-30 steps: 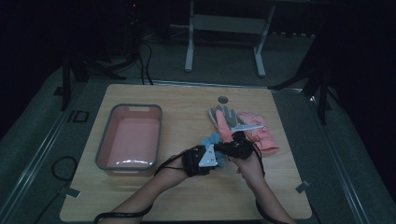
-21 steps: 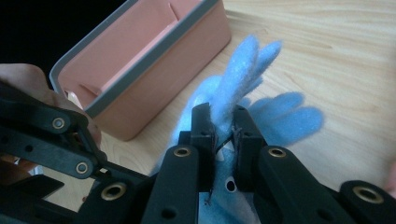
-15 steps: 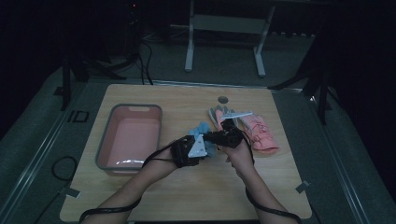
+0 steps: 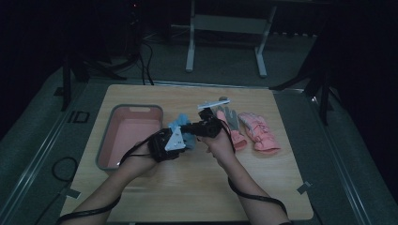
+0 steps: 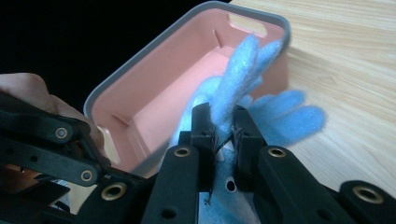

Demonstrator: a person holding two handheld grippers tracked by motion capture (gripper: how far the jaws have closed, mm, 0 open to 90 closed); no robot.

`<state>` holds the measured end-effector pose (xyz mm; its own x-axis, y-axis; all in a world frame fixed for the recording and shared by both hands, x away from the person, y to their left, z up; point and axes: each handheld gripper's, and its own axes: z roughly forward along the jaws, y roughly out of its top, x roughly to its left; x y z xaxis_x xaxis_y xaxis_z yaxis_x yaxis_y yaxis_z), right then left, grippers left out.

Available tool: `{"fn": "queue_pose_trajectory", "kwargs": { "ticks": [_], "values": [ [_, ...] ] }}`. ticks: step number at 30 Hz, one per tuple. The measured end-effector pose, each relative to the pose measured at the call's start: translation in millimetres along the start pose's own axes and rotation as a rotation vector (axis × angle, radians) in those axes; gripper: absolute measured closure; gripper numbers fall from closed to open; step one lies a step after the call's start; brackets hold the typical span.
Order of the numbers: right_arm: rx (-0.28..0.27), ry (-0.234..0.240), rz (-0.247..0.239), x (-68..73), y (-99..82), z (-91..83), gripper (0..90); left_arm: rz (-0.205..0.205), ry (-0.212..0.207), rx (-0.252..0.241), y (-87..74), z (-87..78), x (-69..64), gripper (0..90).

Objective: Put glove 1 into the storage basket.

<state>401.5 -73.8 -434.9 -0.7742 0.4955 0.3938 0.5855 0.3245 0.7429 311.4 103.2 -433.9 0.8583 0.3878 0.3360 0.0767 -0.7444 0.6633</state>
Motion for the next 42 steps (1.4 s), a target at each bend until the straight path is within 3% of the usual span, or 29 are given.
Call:
{"fn": "queue_pose_trajectory", "kwargs": {
  "ticks": [16, 28, 33, 42],
  "values": [
    [0.035, 0.084, -0.037, 33.9, 35.0, 68.6, 82.5, -0.056, 0.071, 0.058, -50.1, -45.9, 21.8, 77.4],
    [0.092, 0.124, -0.051, 53.2, 44.7, 122.7, 82.5, -0.126, 0.084, 0.108, -95.0, -59.4, 32.6, 77.4],
    [0.107, 0.133, -0.038, 51.6, 45.3, 139.1, 82.5, -0.152, 0.079, 0.121, -107.9, -56.7, 37.4, 77.3],
    [0.145, 0.089, -0.018, 33.2, 41.3, 162.3, 82.0, -0.173, 0.059, 0.182, -115.7, -32.2, 48.9, 77.3]
  ]
}}
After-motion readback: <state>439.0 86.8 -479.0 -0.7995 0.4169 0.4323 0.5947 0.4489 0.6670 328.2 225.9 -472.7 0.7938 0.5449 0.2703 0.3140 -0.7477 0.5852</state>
